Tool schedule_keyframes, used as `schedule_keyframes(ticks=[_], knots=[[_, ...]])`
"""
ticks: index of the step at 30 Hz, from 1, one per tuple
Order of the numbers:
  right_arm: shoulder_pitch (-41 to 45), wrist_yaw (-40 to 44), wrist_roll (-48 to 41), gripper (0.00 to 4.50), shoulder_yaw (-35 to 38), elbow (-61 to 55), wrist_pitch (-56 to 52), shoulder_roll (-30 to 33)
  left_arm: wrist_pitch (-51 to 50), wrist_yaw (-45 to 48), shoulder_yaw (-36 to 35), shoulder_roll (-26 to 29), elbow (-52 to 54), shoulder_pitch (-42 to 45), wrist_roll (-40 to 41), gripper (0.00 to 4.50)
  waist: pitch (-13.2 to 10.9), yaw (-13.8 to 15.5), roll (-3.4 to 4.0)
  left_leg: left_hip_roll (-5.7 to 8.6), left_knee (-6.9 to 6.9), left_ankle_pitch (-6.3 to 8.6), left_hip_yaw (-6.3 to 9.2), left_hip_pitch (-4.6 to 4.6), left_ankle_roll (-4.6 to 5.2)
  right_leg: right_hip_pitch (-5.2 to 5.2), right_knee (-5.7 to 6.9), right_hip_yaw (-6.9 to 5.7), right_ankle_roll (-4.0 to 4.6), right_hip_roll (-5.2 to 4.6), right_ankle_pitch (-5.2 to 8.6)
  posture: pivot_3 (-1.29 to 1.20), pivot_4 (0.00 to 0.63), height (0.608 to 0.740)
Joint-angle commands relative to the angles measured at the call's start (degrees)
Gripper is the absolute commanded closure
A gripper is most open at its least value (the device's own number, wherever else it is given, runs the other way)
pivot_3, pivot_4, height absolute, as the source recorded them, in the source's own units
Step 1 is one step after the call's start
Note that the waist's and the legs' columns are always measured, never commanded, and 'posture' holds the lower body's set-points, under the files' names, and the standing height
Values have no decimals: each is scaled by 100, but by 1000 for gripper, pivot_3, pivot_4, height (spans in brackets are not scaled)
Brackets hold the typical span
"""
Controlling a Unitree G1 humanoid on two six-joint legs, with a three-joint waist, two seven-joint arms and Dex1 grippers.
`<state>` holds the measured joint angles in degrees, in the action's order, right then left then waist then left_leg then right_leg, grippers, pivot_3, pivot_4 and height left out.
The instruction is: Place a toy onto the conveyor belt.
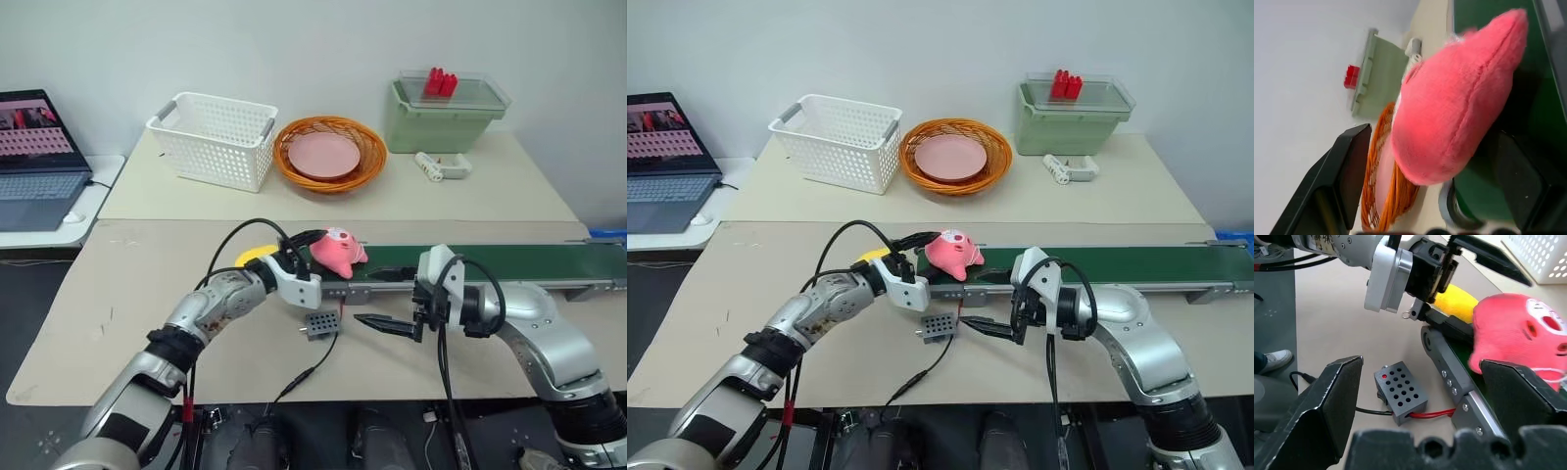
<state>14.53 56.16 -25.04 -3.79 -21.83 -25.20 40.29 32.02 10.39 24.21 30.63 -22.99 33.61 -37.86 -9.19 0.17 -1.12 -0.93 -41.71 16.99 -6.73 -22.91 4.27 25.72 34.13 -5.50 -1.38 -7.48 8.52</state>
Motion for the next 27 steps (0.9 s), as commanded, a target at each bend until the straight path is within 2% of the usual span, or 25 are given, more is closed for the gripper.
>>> schedule_keyframes(ticks=[1, 11, 15, 18, 20, 25, 27], knots=[[74, -1, -66, 0, 141, -71, 51, 17, -34, 236, -129, 236, 197, -235, 124, 612, 0, 15, 0, 0, 0, 0, 0, -2, 0, 1, -1, 0, 0, 0, 0, 0, 150, 740], [99, -36, -20, 0, 84, -17, 107, -65, -139, 539, -386, 465, 531, -580, 355, 612, 0, 70, 1, 5, -3, -18, 0, -36, -30, 32, -1, -1, 1, -4, -1, 0, 150, 740], [85, -34, -2, 0, 92, -19, 111, -71, -787, 701, -1043, 287, 658, -677, 1232, 612, 0, 54, 1, 4, -3, -18, -1, -38, -30, 33, -1, -2, 0, -4, -1, 0, 150, 740], [50, -24, -6, 0, 124, -36, 112, -43, -1715, 917, -1752, -6, 1060, -625, 2251, 612, 0, 50, 0, 4, -3, -19, -1, -36, -31, 32, 2, -2, -1, -4, -1, 0, 150, 740], [24, -55, 11, 0, 158, -39, 110, -28, -2850, 929, -2423, -379, 1524, -518, 3199, 612, 0, 50, 0, 4, -3, -20, 0, -35, -32, 31, 3, -1, -1, -4, -1, 0, 150, 740], [21, -538, 269, 0, 274, 49, 204, -176, -5278, 283, -3828, -1081, 2782, -432, 4786, 612, -1, 46, -1, 5, -13, -22, 5, -37, -33, 26, 7, 1, -8, -1, -3, 0, 150, 740], [62, -873, 413, 0, 327, 63, 232, -306, -5859, -78, -4272, -1275, 3266, -534, 5159, 612, -1, 29, -1, 5, -13, -24, 4, -30, -37, 20, 6, 3, -9, 3, -3, 0, 150, 740]])
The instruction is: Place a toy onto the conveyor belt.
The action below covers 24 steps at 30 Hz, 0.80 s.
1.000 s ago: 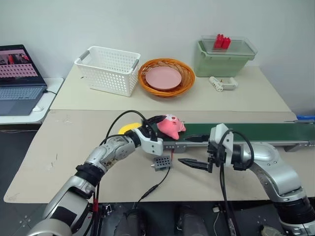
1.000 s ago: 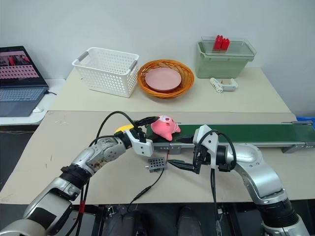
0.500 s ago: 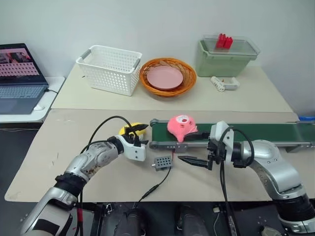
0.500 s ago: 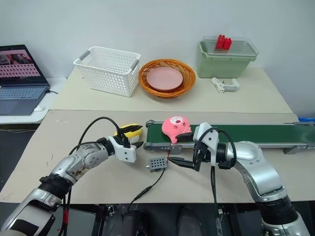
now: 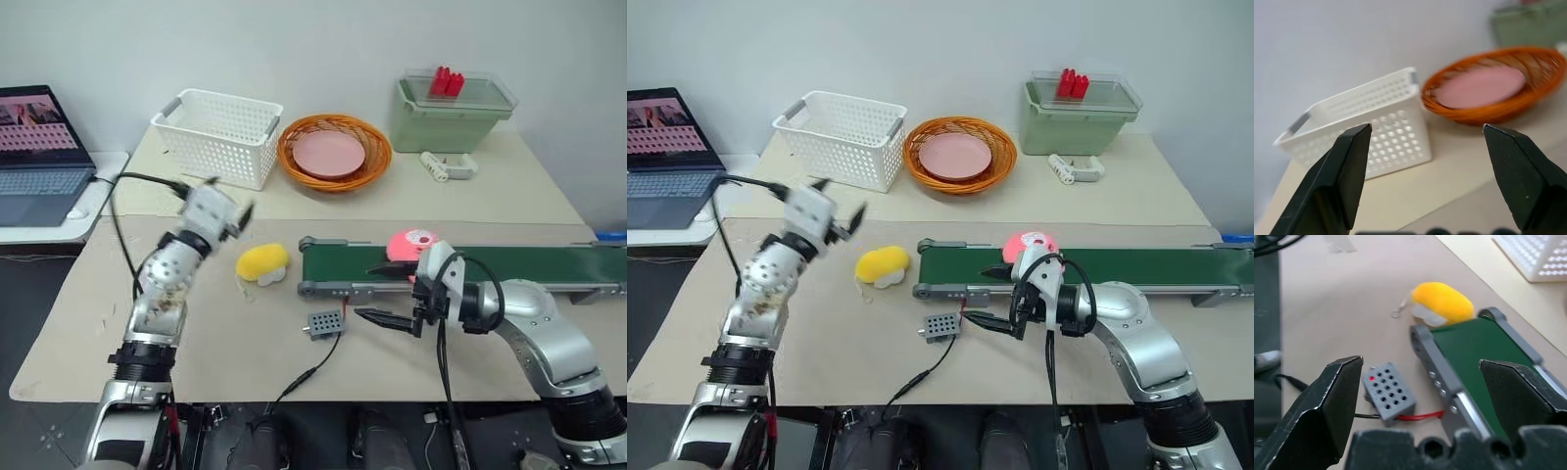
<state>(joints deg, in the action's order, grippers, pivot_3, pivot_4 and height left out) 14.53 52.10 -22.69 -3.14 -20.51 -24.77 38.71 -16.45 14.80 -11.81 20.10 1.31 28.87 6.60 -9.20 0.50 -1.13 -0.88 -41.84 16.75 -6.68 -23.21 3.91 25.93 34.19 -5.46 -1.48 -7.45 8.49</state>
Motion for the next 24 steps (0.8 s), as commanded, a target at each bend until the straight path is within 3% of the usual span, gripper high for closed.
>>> schedule_keyframes(ticks=[1, 6, 10, 17, 24], knots=[[100, -697, 281, 0, 298, -24, 191, -240, -1249, -690, -883, -309, 1022, -141, 859, 612, 0, -5, 0, 0, 1, -2, 0, 3, -3, -4, -3, 1, 0, 2, 0, 0, 150, 740], [166, -1500, 518, 0, 529, 74, 160, -613, -1639, -1141, -1660, -427, 1409, -617, 1237, 612, 0, -12, 0, 0, 2, -4, 2, 13, -9, -15, -2, 2, 0, 6, 0, 0, 150, 740], [464, -2310, 728, 0, 806, 494, 266, -1048, -1381, -1410, -2059, -549, 1198, -834, 1382, 612, 0, -5, 0, 1, 1, -5, 2, 12, -11, -16, -4, 2, 1, 8, 0, 0, 150, 740], [687, -2751, 767, 0, 1014, 776, 423, -1406, -872, -1359, -1928, -551, 904, -1082, 1229, 612, 0, 12, 0, 5, 2, -5, 3, 14, -12, -28, -9, -1, 3, 9, 1, 0, 150, 740], [486, -3000, 869, 0, 1180, 920, 561, -1495, -454, -868, -1817, -161, 267, -1232, 1250, 612, 0, -46, 1, 1, 13, -10, 0, 26, -22, -27, -8, 0, 7, 16, 4, 0, 150, 740]])
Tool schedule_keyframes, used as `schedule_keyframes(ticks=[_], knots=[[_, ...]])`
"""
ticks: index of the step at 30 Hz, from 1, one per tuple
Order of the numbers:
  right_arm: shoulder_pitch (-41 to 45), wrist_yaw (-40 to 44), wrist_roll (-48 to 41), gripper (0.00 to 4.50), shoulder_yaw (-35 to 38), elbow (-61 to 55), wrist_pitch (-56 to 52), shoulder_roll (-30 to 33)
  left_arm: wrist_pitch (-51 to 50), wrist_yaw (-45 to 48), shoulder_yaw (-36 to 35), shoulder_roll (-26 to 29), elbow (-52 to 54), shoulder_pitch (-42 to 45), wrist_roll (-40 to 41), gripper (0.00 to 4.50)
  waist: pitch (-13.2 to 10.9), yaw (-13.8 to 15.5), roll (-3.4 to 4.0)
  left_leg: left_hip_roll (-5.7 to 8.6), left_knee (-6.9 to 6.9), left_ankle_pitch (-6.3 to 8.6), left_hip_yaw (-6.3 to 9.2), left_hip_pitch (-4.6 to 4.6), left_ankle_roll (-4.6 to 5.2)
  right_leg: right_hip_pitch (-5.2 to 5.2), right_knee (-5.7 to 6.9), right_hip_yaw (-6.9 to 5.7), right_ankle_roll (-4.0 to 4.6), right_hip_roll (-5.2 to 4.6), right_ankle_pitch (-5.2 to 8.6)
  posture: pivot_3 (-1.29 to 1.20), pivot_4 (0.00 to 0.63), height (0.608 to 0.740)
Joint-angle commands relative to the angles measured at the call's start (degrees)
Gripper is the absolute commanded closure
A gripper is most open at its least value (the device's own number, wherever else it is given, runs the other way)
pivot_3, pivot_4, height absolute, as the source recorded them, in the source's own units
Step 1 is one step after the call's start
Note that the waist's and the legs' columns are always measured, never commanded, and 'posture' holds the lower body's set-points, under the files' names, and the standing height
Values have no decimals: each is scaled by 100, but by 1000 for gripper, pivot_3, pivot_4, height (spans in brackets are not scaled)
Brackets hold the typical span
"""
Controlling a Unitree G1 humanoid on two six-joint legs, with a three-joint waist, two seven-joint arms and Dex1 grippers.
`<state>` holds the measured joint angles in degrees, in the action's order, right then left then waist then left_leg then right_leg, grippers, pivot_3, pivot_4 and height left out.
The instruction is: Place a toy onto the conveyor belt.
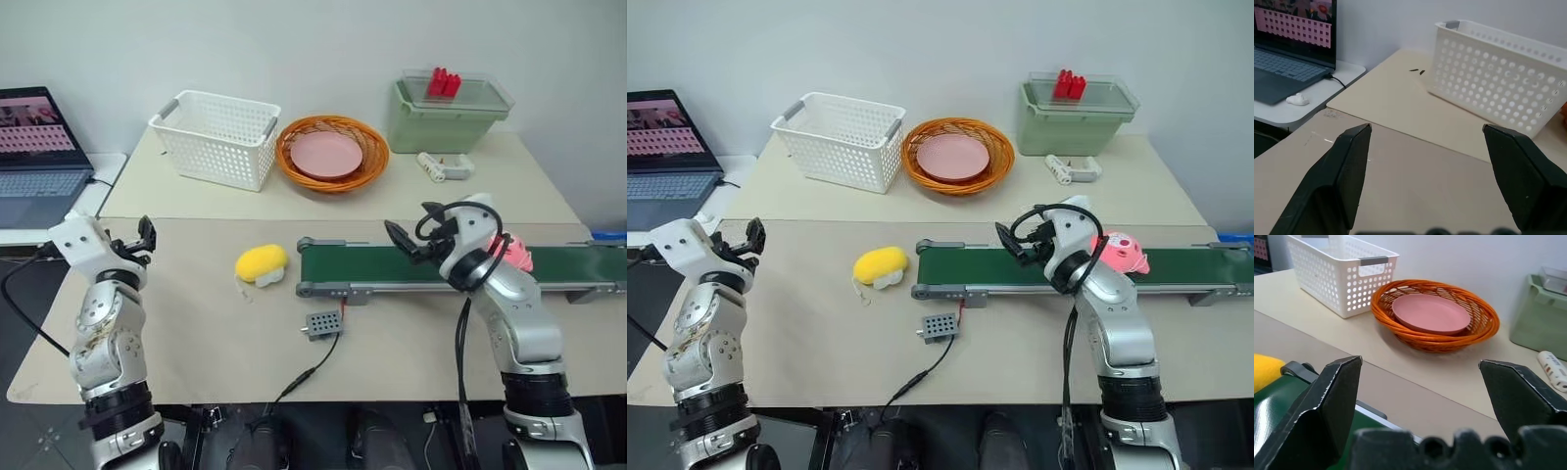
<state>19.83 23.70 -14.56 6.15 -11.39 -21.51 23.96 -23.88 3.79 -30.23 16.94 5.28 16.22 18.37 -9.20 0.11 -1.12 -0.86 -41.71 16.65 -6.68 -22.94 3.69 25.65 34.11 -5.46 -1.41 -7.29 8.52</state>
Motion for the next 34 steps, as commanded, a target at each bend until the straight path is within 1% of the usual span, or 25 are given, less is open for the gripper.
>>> schedule_keyframes(ticks=[1, 8, 12, 16, 34], knots=[[-101, -175, 64, 0, 274, 34, 261, -15, 334, 264, 21, 155, -190, 23, 86, 612, 0, -8, 0, 0, 0, 0, 0, 1, 0, -1, 0, 1, 0, 0, 0, 0, 150, 740], [-525, -321, 98, 0, 543, -37, 438, 26, 606, 398, -30, 143, -428, -73, 179, 612, 0, -15, 0, -1, 2, 1, 1, -2, 1, 0, -2, 2, 1, -1, 0, 0, 150, 740], [-694, -528, 146, 0, 681, -85, 541, -55, 731, 445, -52, 152, -496, -119, 251, 612, 0, -24, 0, -2, 2, 1, 0, 2, 1, -2, -1, 3, 0, -1, 0, 0, 150, 740], [-755, -697, 219, 0, 704, -22, 617, -116, 798, 474, 25, 170, -528, -151, 226, 612, 0, -33, 0, -3, 2, 1, 0, 3, 1, -2, -1, 4, 1, -1, 0, 0, 150, 740], [-819, -705, 254, 0, 693, 110, 699, -121, 813, 515, 35, 149, -614, -80, 317, 612, 0, -63, 0, -3, 5, 2, 1, 3, 3, -1, -2, 6, 1, -2, 1, 0, 150, 740]])
